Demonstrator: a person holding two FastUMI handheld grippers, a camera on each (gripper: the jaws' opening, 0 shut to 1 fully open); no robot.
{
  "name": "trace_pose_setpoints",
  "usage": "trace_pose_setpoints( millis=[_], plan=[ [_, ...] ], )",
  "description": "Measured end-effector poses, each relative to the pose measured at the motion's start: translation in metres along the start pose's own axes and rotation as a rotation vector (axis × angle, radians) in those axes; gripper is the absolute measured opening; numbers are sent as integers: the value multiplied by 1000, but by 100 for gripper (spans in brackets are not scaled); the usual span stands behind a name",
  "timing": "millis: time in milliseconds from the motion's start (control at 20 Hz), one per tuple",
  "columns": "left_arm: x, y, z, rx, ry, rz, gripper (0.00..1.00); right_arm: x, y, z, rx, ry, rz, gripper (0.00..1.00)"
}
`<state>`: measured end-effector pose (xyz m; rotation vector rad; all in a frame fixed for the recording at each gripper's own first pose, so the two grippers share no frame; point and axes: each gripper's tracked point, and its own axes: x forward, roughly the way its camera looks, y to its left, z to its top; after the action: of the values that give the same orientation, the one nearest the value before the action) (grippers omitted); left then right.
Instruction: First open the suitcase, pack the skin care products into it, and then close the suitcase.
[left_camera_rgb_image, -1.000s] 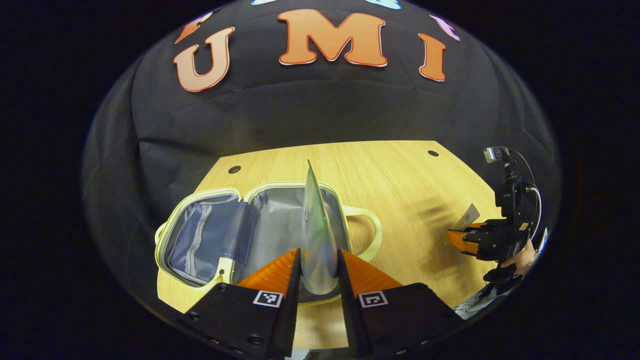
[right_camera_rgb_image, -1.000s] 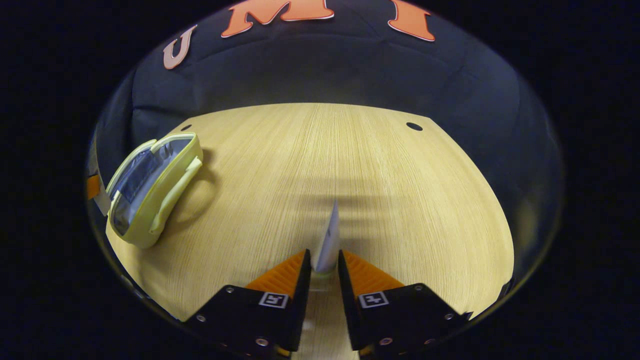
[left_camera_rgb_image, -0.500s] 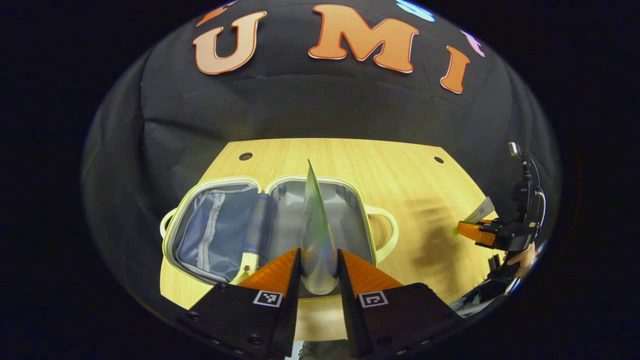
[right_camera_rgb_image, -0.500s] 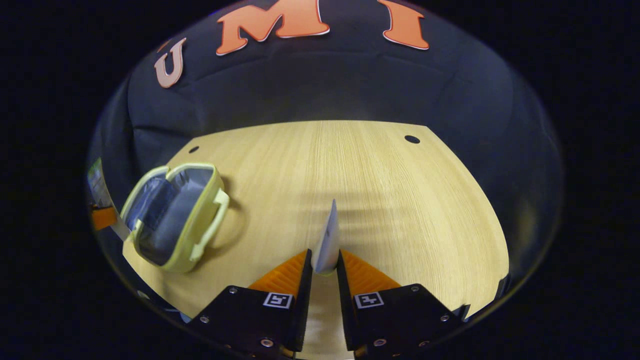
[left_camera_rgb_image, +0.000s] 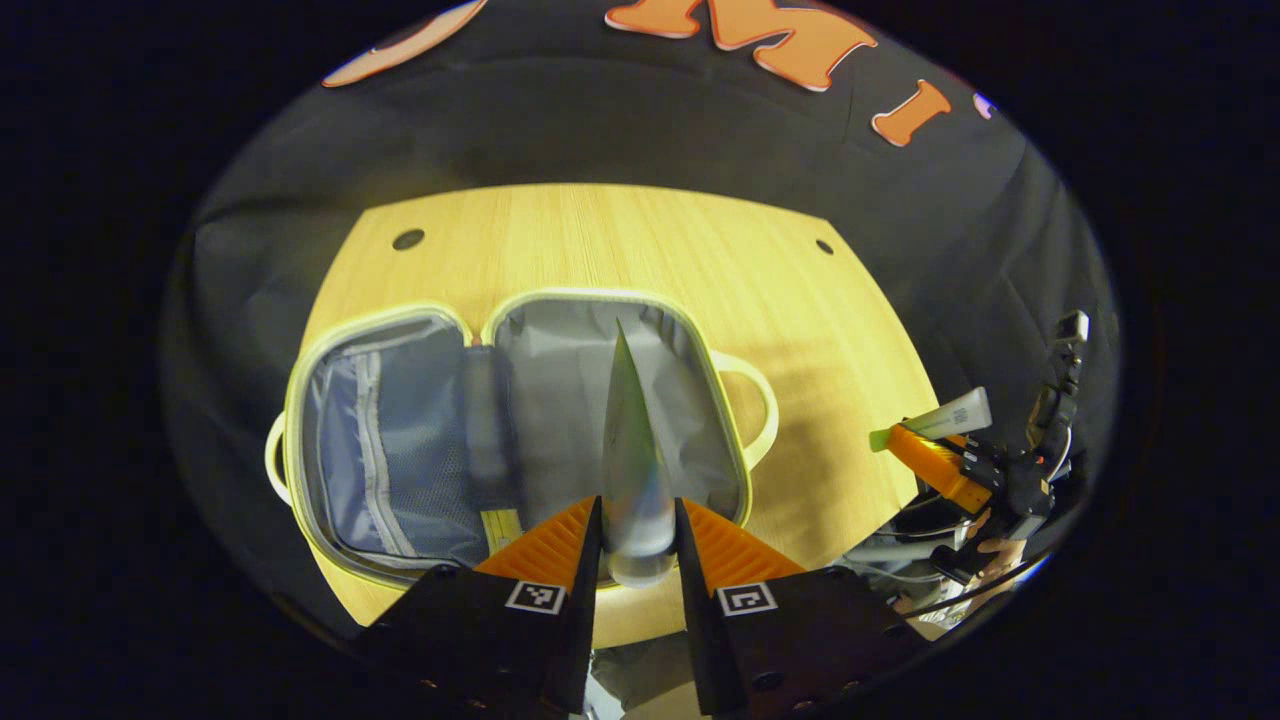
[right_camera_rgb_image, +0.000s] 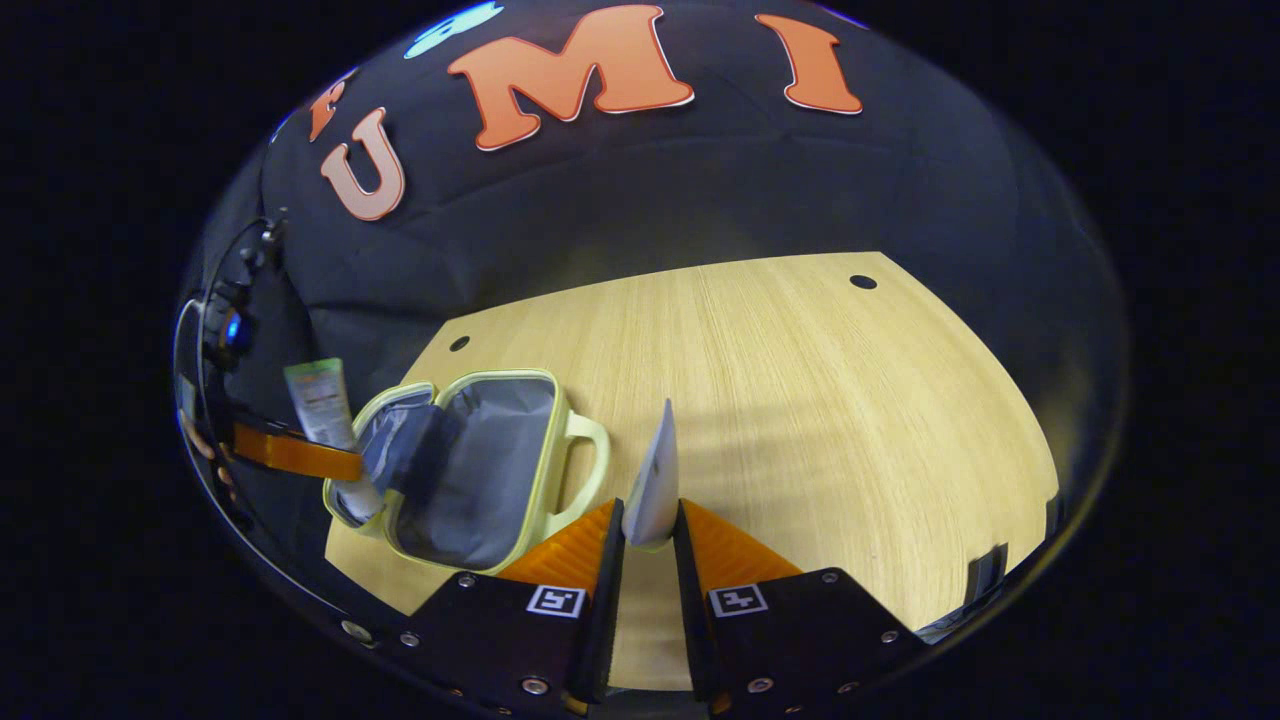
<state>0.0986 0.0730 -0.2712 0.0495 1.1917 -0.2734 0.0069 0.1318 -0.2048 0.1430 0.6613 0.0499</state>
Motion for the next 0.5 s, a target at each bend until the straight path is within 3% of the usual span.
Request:
trace_pose_setpoints(
  millis=[200,500],
  plan=[
    [53,22,2,22,120,73,41,-10,8,-10,31,8,-2,31],
    [95,34,-11,4,151,106,43,-18,-1,-16,6,34,-15,31]
  ],
)
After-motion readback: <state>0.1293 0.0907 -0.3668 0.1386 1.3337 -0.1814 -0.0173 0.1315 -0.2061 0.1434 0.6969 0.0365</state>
